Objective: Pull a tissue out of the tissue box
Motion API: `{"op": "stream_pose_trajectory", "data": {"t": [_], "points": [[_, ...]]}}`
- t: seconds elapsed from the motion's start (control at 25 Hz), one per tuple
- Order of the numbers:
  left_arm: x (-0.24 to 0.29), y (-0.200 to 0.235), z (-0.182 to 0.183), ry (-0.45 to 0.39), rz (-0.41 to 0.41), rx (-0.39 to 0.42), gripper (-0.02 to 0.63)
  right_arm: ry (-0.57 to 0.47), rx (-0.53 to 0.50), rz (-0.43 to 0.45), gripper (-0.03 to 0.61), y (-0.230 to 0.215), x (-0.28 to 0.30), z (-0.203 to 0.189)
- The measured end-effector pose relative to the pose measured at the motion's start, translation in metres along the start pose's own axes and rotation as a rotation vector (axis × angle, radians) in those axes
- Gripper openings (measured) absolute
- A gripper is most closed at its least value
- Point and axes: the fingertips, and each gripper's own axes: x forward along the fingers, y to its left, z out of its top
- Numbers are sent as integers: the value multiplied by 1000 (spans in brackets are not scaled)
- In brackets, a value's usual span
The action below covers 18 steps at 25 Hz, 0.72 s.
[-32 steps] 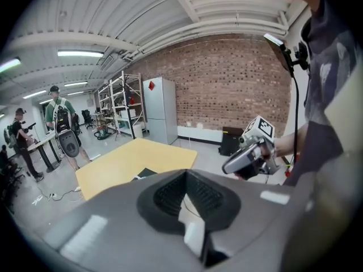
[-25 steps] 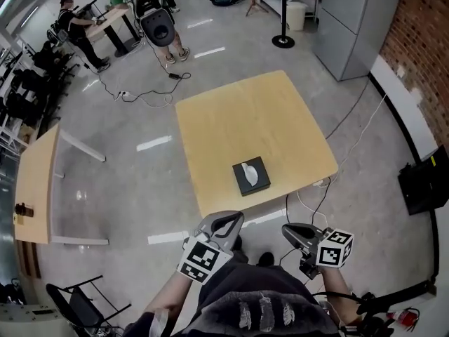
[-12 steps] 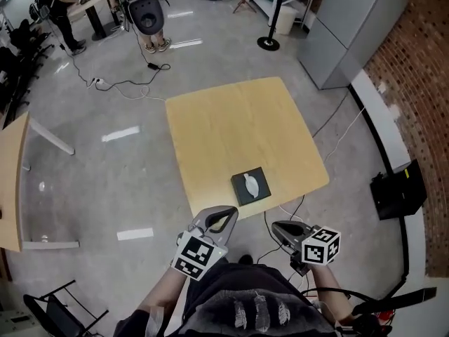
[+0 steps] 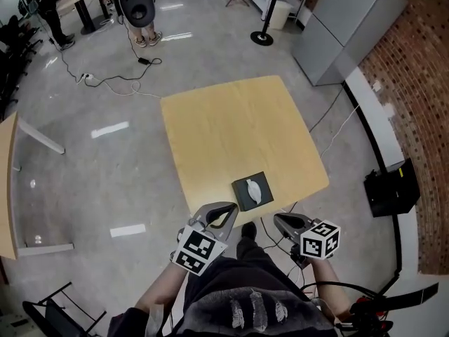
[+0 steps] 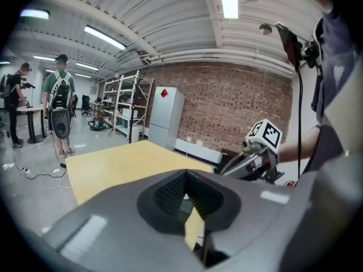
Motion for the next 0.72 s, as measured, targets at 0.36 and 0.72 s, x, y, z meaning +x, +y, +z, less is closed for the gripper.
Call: {"op": "stream_pose_trajectory", "data": {"t": [0.36, 0.72], "points": [[42, 4, 15, 86, 83, -80, 2, 73, -98, 44, -2, -59, 32, 36], [71, 12, 11, 167, 183, -144, 3, 149, -147, 125, -2, -85, 59, 32]]}}
